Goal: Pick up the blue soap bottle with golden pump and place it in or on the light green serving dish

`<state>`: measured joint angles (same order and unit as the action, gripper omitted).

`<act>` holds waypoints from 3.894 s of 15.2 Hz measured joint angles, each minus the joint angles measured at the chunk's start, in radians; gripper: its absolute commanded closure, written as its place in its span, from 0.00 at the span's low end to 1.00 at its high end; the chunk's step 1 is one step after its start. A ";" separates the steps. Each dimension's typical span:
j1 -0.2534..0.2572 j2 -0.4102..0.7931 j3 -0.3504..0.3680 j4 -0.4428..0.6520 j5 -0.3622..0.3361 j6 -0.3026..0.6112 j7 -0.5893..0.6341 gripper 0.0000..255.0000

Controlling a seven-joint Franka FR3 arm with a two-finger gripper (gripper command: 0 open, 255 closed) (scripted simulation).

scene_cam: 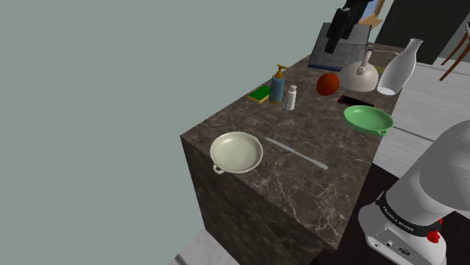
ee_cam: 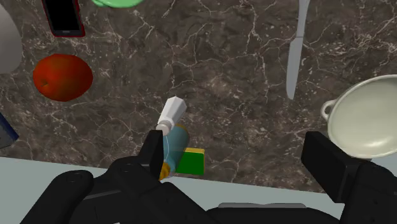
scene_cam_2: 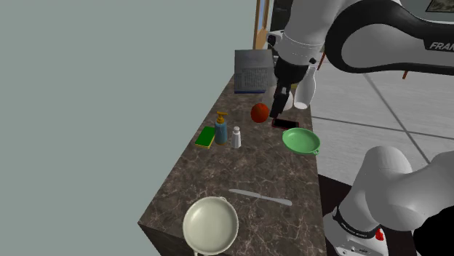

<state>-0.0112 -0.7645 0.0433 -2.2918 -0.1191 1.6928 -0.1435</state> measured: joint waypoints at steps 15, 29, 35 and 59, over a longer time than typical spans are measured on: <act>-0.017 0.457 -0.126 0.183 0.038 0.241 -0.123 0.00; -0.039 0.844 -0.182 0.427 0.139 0.348 -0.241 0.00; -0.039 0.860 -0.182 0.402 0.142 0.389 -0.243 0.00; -0.039 0.840 -0.182 0.500 0.138 0.272 -0.240 1.00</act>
<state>-0.0503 0.0752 -0.1391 -1.7918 0.0191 1.9646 -0.3838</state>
